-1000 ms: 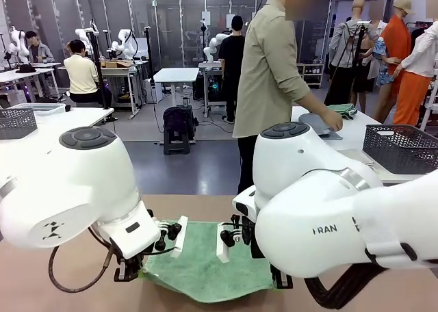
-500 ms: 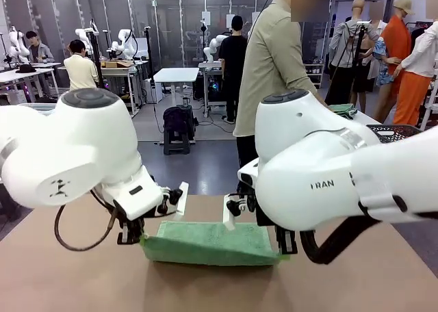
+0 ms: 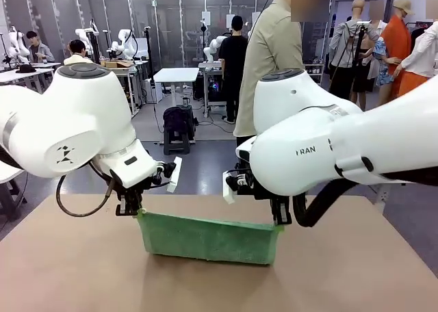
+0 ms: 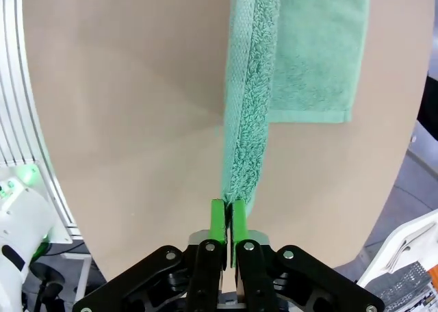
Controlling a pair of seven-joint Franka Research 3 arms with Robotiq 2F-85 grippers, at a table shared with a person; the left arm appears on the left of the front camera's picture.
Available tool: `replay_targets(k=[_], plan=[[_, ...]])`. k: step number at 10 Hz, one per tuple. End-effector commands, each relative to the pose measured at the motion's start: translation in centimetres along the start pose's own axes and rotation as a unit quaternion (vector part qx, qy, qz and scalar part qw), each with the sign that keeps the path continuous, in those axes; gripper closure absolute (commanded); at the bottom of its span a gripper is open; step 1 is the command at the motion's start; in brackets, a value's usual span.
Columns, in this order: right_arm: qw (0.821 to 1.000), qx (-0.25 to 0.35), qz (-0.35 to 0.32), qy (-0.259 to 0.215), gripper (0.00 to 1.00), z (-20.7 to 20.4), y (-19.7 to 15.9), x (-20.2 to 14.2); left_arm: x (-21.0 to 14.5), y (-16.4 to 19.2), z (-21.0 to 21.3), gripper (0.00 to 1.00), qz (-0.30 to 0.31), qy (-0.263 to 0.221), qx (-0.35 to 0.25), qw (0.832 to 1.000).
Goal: Fold the towels and place them in the basket.
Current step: When a person lays out a Towel with hook on the table, fold it in half twice.
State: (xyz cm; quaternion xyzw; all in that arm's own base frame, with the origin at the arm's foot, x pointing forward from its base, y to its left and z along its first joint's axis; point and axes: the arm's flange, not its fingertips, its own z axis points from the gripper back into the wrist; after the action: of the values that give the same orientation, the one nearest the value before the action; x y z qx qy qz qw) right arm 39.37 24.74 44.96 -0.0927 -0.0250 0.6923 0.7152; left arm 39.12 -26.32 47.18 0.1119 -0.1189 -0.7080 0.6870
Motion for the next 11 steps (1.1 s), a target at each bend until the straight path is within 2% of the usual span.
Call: replay_targets(k=[1,4,5,9,10,11], plan=[[0.999,-0.009,0.027,-0.018,0.95,-0.5,-2.0,-0.2,-0.4,2.1,-0.6,0.93,0.002,0.009,-0.02,1.0],[0.999,-0.017,0.032,-0.036,0.95,-0.2,-2.9,-0.2,-0.7,3.1,-1.2,0.93,0.017,0.007,-0.024,1.0],[0.999,-0.017,0.023,-0.019,0.95,-0.1,-2.2,0.1,-0.6,2.4,-1.4,0.93,0.013,0.006,-0.009,1.0],[0.999,-0.02,0.026,-0.022,0.95,-0.1,-2.4,0.2,-0.2,2.7,-1.5,0.93,0.012,0.007,-0.01,1.0],[0.998,-0.017,0.035,-0.042,0.95,-0.6,-3.5,-0.2,-0.6,3.8,-2.0,0.93,0.008,0.004,-0.014,1.0],[0.998,-0.026,0.037,-0.04,0.95,-0.9,-4.5,-0.6,-0.9,5.0,-2.5,0.93,0.008,0.004,-0.015,1.0]])
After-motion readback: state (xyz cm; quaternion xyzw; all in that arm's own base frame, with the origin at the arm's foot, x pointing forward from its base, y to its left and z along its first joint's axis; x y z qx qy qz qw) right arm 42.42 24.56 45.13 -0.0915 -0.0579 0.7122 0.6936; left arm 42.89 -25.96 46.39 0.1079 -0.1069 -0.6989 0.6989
